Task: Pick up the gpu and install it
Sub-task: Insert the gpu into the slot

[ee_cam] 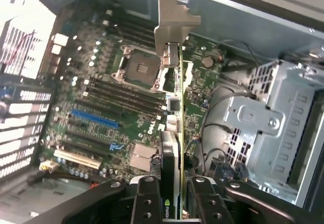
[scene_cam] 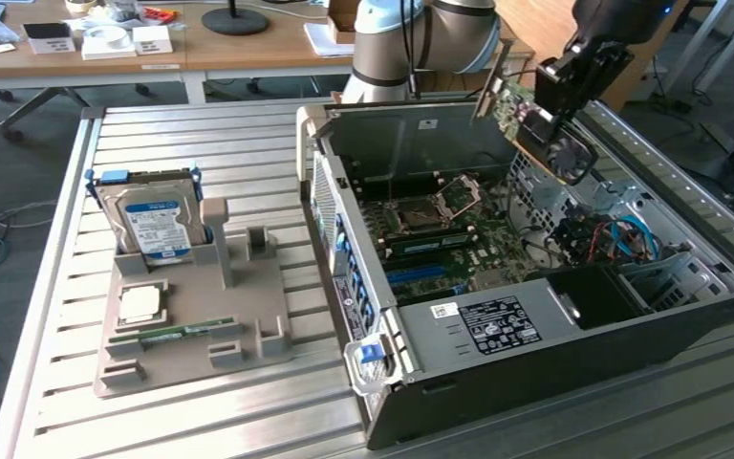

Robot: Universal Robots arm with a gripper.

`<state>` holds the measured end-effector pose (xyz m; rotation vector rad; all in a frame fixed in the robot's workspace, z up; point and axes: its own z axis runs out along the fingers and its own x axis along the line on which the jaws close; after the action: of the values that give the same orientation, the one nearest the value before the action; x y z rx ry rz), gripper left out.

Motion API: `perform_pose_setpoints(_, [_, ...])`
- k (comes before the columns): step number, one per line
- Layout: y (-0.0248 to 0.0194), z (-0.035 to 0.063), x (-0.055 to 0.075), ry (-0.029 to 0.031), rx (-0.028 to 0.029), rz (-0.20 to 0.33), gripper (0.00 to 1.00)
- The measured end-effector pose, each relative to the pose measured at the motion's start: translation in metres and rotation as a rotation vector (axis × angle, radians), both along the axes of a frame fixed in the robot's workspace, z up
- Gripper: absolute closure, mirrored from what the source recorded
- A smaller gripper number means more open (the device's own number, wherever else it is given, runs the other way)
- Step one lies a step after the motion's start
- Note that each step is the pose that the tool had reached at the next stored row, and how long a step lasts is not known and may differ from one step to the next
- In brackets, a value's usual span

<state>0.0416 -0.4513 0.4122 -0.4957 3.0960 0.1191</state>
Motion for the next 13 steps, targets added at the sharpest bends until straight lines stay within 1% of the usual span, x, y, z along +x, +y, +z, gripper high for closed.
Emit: perform_pose_setpoints(13, [0.0000,-0.0018,0.0000,0.0000,0.0000,0.236,0.73])
